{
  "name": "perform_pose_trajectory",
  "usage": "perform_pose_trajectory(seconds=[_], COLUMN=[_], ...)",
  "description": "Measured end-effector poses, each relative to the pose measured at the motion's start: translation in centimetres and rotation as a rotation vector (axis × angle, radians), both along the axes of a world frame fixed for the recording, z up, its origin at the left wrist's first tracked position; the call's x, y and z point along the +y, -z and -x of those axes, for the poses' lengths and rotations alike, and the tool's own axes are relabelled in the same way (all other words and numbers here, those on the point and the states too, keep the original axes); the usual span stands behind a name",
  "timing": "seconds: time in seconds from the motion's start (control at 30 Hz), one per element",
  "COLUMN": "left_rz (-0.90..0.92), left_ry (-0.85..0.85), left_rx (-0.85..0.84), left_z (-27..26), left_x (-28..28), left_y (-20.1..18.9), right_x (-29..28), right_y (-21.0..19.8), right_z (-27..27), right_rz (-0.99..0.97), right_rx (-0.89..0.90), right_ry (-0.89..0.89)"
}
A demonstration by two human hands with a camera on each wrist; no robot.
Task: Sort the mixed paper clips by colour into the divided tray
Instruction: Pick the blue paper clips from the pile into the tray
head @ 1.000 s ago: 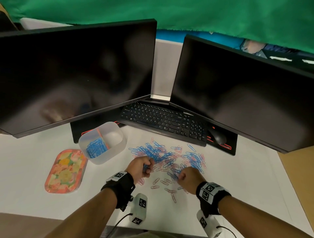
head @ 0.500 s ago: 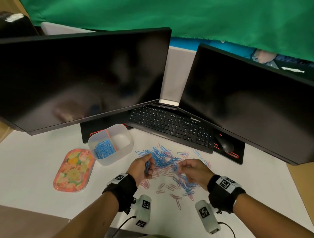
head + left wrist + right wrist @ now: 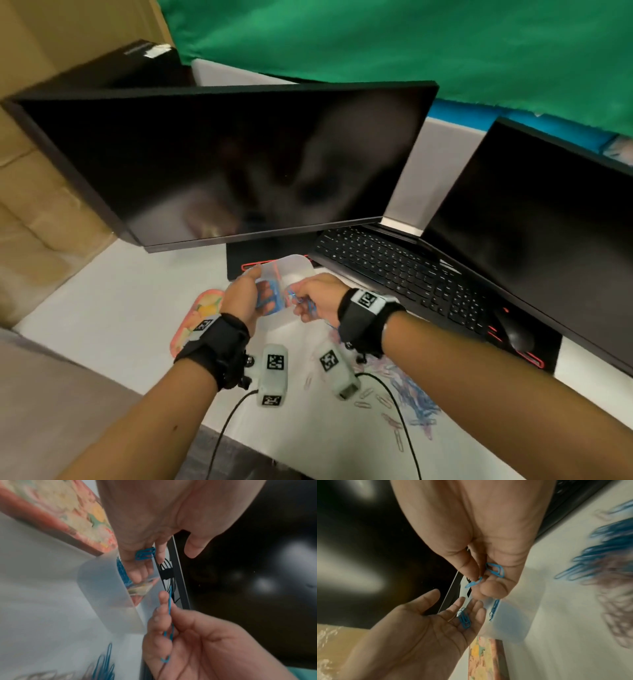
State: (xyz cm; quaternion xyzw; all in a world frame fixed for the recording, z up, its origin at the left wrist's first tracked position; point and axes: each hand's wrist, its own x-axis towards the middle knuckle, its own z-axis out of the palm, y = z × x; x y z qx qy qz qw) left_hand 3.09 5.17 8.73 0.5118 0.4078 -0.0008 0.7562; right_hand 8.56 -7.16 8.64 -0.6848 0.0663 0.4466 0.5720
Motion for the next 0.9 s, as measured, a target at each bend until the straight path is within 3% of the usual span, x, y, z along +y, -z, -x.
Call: perform_pose_trajectory(seconds=[0.27, 0.43, 0.53, 0.6, 0.73, 0.9], left_rz=[-0.11, -0.328, -0.477, -0.536, -0.747, -1.116], left_ry=[-0.031, 0.014, 0.117, 0.235, 0.573, 1.254], left_rx=[-0.001, -0.037, -0.138, -0.209, -0.275, -0.322], left_z=[-0.1, 0.0, 0.1, 0.1, 0.2, 1.0], left_x=[0.8, 0.1, -0.6, -1.5, -4.5, -9.2], left_y=[-0.1, 0.6, 0.5, 0.6, 2.2, 4.5], right_x=[5.1, 4.3, 1.9, -0.9, -7.9, -15.0], right_y=[-0.8, -1.9, -2.1, -1.7, 0.8, 4.7], right_z=[-2.2, -2.7, -2.8, -2.9, -2.2, 1.1], right_rz=[0.229, 0.146, 0.094, 0.127, 0.476, 0.705], right_rx=[-0.173, -0.255, -0.259, -0.311, -0.541, -0.687], right_ry=[-0.231, -0.295, -0.205, -0.143, -0.235, -0.455])
